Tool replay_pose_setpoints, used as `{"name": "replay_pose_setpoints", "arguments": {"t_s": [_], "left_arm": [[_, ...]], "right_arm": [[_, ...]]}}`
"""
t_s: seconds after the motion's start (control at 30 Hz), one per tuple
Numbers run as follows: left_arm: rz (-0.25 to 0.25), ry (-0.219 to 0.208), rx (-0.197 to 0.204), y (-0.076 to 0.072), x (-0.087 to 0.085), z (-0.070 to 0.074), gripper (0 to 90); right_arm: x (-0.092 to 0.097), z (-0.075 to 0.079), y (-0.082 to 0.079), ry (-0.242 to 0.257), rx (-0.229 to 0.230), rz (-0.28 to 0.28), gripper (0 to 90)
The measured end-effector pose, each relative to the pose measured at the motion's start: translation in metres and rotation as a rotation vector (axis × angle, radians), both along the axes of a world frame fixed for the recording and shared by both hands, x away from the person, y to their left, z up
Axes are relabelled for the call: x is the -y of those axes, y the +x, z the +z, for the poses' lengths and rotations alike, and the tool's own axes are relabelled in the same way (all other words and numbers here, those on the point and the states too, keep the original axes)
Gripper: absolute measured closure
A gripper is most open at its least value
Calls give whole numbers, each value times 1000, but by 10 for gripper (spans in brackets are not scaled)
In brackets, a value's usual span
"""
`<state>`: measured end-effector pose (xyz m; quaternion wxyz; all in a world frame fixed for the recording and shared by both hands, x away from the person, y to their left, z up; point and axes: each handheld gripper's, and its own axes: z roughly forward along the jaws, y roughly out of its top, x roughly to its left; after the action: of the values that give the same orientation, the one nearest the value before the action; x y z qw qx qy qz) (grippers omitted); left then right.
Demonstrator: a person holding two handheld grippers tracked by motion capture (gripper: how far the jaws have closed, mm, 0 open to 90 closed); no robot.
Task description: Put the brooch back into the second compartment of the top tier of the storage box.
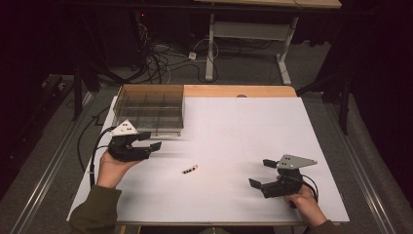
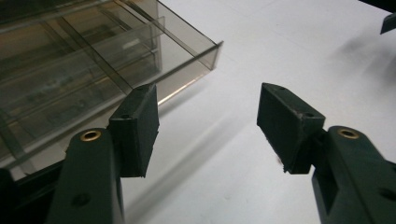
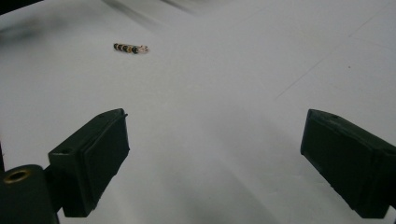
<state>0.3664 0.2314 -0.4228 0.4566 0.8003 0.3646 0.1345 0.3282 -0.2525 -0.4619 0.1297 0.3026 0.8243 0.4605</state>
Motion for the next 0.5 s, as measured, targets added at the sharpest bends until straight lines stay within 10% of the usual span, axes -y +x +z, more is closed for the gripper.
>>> {"name": "replay_pose_setpoints", "arguments": {"t_s": [0.5], "left_arm": [[-37, -4, 26, -20, 13, -13, 330]], "right_arm": [[1, 0, -1, 6, 4, 3, 85]]}}
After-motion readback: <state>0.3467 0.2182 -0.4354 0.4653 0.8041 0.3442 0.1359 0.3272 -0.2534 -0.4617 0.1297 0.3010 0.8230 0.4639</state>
